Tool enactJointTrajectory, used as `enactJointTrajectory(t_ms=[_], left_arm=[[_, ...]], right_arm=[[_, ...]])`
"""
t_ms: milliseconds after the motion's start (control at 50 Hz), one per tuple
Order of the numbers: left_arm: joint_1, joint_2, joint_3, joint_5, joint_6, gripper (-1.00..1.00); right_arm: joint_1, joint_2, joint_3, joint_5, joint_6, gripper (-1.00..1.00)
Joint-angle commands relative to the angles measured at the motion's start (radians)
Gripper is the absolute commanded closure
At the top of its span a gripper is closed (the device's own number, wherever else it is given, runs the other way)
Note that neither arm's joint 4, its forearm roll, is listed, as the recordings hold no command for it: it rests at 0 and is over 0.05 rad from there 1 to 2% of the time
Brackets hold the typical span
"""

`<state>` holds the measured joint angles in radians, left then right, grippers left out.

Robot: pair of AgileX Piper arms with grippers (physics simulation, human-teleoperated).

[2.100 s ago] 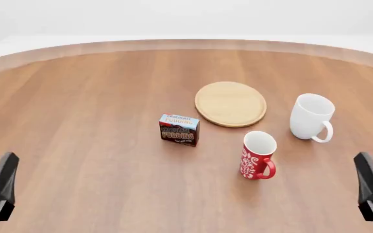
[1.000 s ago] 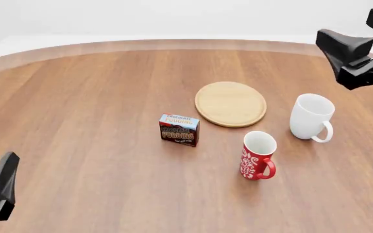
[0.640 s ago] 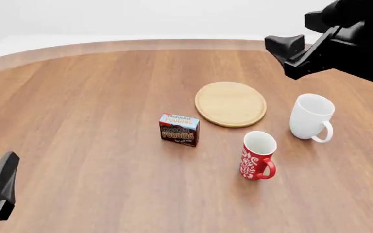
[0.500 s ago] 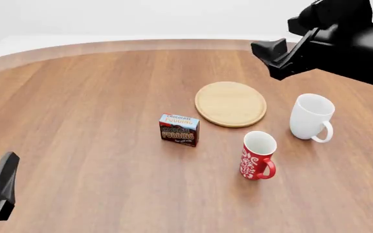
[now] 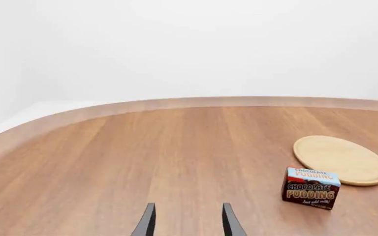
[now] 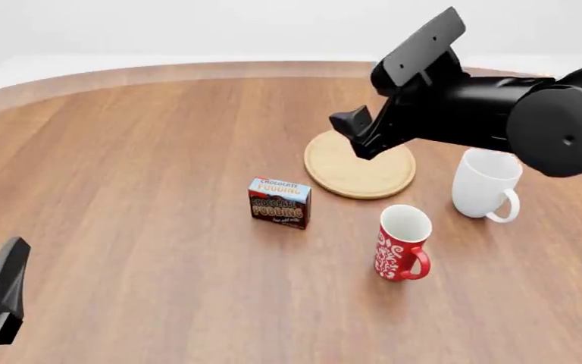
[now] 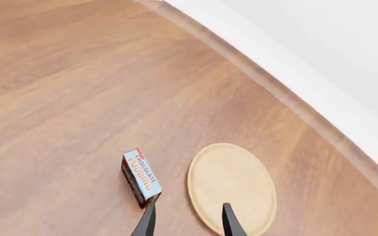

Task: Put the chocolate pudding to the left of the plate.

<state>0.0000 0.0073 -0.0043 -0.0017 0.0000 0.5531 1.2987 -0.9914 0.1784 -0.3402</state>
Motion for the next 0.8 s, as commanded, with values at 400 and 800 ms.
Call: enactJointTrajectory(t_ms=[400, 800], left_arm=[[0.000, 0.000, 0.000, 0.000, 0.000, -1.00], [0.000, 0.000, 0.000, 0.000, 0.000, -1.00]], right_arm=[[0.100, 0.232, -0.029, -0.058, 0.044, -1.00], [0.104, 0.275, -0.031, -0.088, 0.053, -1.00]])
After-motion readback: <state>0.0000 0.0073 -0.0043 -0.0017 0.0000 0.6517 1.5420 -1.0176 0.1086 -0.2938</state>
